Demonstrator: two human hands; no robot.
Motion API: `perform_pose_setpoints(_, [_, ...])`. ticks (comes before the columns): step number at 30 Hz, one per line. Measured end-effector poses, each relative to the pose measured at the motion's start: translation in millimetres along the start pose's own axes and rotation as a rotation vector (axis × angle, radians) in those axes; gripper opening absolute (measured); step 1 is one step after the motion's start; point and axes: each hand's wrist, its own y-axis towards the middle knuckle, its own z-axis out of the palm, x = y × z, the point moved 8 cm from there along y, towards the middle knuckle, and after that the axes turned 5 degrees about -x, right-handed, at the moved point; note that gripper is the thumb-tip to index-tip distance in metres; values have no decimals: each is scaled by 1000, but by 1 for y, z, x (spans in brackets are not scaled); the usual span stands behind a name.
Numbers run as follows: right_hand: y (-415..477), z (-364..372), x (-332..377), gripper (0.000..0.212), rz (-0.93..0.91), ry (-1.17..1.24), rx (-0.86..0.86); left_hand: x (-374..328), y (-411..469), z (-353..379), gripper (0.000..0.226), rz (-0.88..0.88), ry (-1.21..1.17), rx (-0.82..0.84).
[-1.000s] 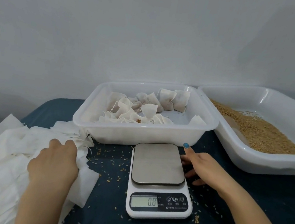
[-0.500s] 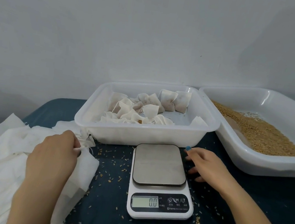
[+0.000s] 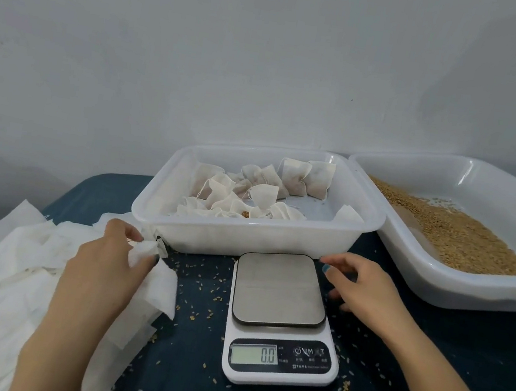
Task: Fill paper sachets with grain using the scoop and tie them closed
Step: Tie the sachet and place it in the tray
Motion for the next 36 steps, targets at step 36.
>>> perform_pose_setpoints(36, [-27,13,47,12,-248,341,-33,-96,-31,39,36,392,-699,-217])
